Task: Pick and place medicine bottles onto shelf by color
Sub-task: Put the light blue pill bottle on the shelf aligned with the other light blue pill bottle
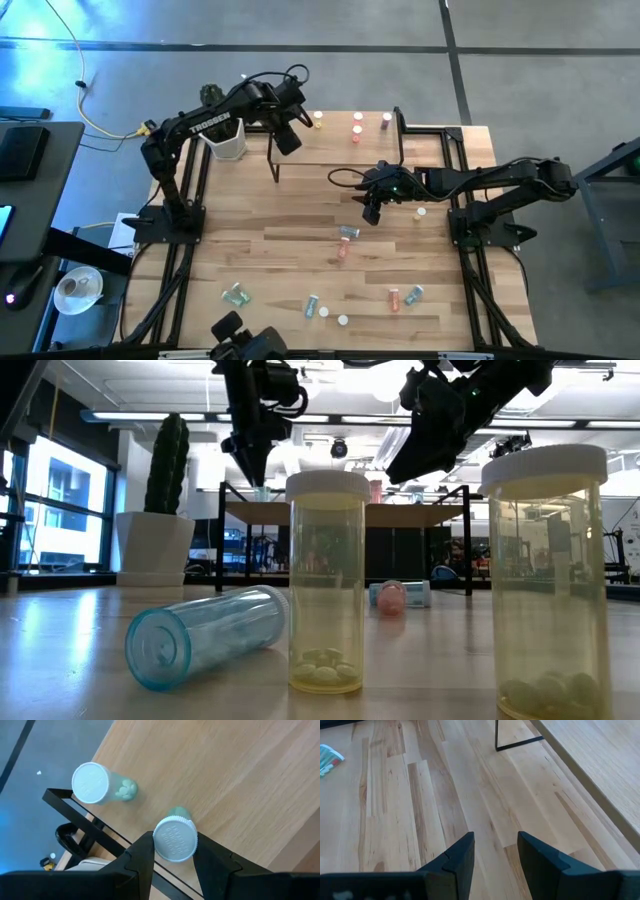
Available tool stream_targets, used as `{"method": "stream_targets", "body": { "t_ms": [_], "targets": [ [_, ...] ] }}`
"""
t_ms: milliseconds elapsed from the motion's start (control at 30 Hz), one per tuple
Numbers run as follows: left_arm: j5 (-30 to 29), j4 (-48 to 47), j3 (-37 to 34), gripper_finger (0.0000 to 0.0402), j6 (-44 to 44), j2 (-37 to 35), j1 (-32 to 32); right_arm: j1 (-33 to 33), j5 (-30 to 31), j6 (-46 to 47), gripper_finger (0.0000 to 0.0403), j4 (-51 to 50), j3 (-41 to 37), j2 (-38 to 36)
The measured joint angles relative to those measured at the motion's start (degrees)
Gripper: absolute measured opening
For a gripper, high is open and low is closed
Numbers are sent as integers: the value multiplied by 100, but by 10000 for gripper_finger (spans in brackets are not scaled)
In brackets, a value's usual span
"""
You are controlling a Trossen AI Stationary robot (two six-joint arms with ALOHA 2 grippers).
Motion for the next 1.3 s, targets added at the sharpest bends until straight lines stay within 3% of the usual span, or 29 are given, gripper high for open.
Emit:
{"method": "stream_targets", "body": {
  "t_ms": [833,1300],
  "targets": [
    [-149,42,0,114,146,9,-2,0,2,-2,142,-19,0,66],
    [-287,46,0,167,149,9,-2,1,2,-21,142,-1,0,71]
  ]
}}
